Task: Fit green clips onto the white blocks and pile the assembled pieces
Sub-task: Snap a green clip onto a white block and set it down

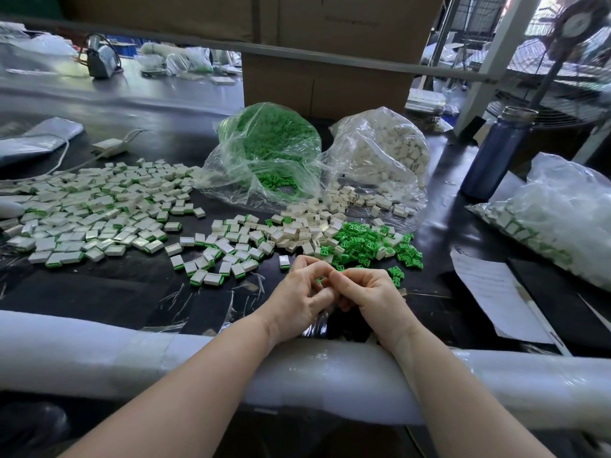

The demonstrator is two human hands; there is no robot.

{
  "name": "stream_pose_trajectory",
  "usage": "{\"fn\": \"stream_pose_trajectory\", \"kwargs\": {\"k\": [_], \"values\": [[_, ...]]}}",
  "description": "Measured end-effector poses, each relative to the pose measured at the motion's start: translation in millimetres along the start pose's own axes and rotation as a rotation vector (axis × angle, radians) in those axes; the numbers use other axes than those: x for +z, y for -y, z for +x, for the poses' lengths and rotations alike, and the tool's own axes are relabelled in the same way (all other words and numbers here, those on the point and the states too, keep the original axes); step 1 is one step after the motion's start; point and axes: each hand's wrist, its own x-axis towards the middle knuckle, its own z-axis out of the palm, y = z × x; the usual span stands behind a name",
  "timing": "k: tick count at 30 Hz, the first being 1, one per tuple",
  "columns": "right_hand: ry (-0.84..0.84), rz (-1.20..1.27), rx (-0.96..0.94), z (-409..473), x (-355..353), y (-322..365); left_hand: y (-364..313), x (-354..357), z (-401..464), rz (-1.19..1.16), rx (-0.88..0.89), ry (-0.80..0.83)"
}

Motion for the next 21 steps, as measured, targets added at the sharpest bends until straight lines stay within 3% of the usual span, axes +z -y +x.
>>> {"fn": "stream_pose_trajectory", "kwargs": {"k": [6, 16, 21], "values": [[-0.146, 0.009, -0.039, 1.1, -2.1, -2.2, 2.2, -2.4, 2.0, 0.027, -0.039, -0.14], [-0.208, -0.379, -0.134, 2.4, -2.2, -5.2, 2.4, -1.9, 1.1, 0.13, -0.038, -0.103], [-0.234, -0.399, -0.125, 2.5, -1.2, -4.3, 4.7, -2.4, 0.9, 0.14, -0.026, -0.11]]}}
